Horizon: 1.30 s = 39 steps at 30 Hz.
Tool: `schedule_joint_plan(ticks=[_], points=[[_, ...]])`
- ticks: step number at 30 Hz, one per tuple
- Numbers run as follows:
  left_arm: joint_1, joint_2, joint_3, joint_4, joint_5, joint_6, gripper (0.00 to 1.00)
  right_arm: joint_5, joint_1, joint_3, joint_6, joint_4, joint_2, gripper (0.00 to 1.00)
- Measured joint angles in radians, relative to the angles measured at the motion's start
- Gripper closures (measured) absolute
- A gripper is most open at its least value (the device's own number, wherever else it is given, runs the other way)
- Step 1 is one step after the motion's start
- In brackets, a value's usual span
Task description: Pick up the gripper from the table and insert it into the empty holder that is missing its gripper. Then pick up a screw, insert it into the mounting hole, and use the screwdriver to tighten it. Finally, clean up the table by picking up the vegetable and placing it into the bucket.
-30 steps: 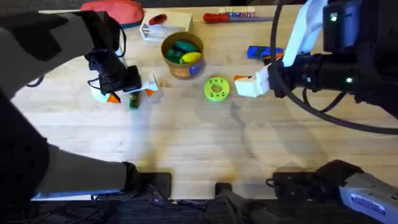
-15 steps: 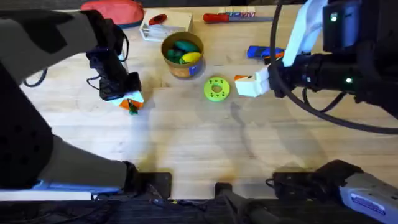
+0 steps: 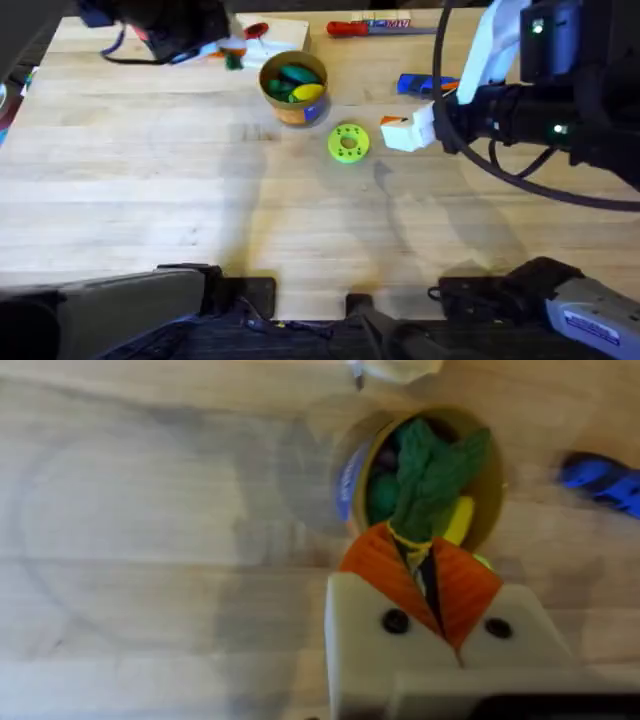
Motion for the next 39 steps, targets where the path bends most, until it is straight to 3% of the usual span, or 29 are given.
schedule_joint_plan(ticks=[5,9,12,15,16,17,21,25,29,34,39], points=[[-0.102,0.075,0.000,0.143,0.047,-0.023,0.977,0.003,0.000,0.000,0.000,0.000,0.000,0.010],[-0.160,0.162,0.000,0.163,0.060,-0.029,0.967,0.003,0.000,0.000,0.000,-0.001,0.000,0.010],[-0.171,0.225,0.000,0.152,0.061,-0.032,0.611,0.003,0.000,0.000,0.000,-0.001,0.000,0.010],[-0.167,0.260,-0.001,0.146,0.061,-0.033,0.162,0.003,0.000,0.000,0.000,-0.001,0.000,0.010],[-0.165,0.265,-0.002,0.145,0.061,-0.037,0.060,0.003,0.000,0.000,0.000,-0.001,0.000,0.010],[-0.164,0.266,-0.002,0.145,0.060,-0.037,0.028,0.003,0.000,0.000,0.000,-0.001,0.000,0.010],[-0.164,0.250,0.002,0.115,0.060,-0.025,0.017,0.003,0.000,0.000,0.000,-0.020,0.000,0.010],[-0.165,0.206,0.043,0.008,0.060,0.047,0.015,0.003,0.000,0.002,0.015,-0.060,0.000,0.010],[-0.171,0.108,0.113,-0.144,0.060,0.208,0.015,0.003,0.000,0.039,0.026,-0.191,0.000,0.010],[-0.175,-0.062,0.145,-0.365,0.060,0.424,0.014,0.003,0.000,0.169,0.037,-0.386,0.000,0.010],[-0.175,-0.174,0.146,-0.509,0.060,0.515,0.015,0.002,0.000,0.285,0.037,-0.508,-0.003,0.009]])
